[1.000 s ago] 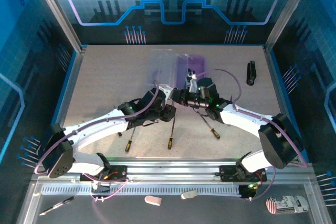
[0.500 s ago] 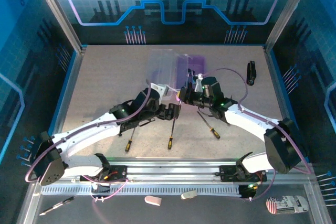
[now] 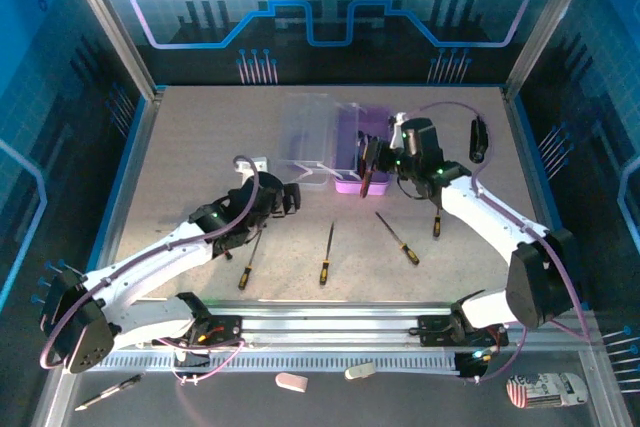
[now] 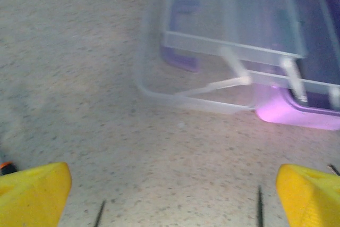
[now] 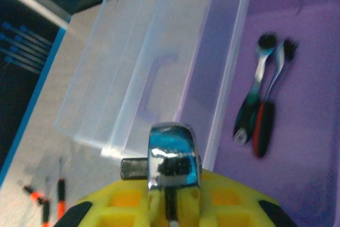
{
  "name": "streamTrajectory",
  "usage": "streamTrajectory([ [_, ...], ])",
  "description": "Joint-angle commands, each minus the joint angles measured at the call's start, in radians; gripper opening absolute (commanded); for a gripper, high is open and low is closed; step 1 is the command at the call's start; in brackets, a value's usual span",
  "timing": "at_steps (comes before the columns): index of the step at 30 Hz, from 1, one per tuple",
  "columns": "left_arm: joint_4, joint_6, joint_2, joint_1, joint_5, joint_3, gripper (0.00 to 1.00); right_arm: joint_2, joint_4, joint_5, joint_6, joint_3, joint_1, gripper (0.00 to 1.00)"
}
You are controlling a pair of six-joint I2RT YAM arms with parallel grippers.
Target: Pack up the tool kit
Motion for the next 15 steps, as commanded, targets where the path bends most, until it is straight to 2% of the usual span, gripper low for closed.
streamTrajectory([
  [1,-0.081,-0.071,-0.035,0.019,-0.036,-0.010,0.99,0.058,-0.060,0.108,-0.109,0.088,-0.008,0.08],
  [7,-0.082,-0.067,-0.073,0.026,-0.029,-0.026,0.99,0.224,-0.142,0.253,-0.215,0.288,-0.010,0.07],
  [11,-0.141,-0.053,-0.093,0.036,-0.033,-0.006,0.99,0.345,-0.157,0.345,-0.252,0.378,-0.011,0.07],
  [15,-0.175,-0.048,-0.134,0.044,-0.036,-0.012,0.99,0.473,-0.184,0.376,-0.259,0.476,-0.018,0.07],
])
